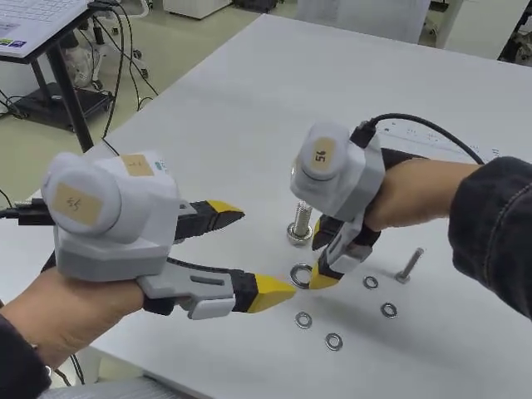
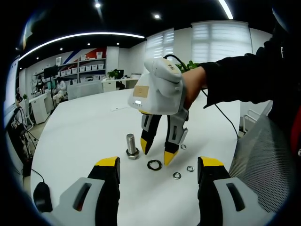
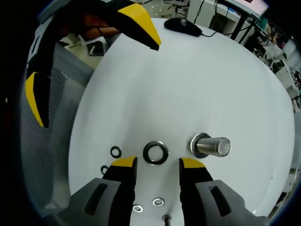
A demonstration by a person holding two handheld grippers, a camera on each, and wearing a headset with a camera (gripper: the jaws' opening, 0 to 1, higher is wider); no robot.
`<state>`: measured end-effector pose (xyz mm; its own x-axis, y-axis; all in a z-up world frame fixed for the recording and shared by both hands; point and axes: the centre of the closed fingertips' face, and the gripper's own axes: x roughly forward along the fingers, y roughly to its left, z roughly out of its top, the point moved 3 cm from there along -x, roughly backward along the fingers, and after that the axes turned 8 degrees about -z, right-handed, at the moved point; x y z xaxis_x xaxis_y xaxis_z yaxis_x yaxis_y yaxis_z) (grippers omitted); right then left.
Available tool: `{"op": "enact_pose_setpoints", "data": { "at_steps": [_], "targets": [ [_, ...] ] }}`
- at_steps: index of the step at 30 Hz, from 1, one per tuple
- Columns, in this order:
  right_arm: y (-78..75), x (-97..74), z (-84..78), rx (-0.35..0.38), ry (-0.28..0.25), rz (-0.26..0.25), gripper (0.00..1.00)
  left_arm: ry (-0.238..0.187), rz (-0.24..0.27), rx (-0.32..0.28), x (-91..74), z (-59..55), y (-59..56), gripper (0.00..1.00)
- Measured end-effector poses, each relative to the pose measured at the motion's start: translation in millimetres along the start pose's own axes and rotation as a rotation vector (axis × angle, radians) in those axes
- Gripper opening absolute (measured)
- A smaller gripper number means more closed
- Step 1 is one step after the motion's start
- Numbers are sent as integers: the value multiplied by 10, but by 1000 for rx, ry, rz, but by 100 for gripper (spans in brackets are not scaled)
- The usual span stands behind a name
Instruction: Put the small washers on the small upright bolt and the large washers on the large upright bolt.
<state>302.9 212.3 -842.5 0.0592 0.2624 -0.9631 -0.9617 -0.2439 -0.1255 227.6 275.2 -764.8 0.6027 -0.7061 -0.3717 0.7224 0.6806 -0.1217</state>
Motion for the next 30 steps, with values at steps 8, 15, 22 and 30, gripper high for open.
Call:
{"op": "enact_pose_setpoints", "data": {
  "at_steps": [8, 15, 22, 30],
  "targets": [
    [45, 68, 26, -11, 6, 8, 36, -3, 3, 1, -8, 13, 2, 66],
    [46, 109, 26, -22, 11, 4, 34, -1, 4, 1, -8, 13, 6, 66],
    [33, 108, 23, -29, 7, -7, 33, 0, 3, 1, 1, 12, 15, 66],
    [55, 103, 20, -21, 12, -10, 30, -3, 0, 2, 5, 13, 8, 65]
  ]
}}
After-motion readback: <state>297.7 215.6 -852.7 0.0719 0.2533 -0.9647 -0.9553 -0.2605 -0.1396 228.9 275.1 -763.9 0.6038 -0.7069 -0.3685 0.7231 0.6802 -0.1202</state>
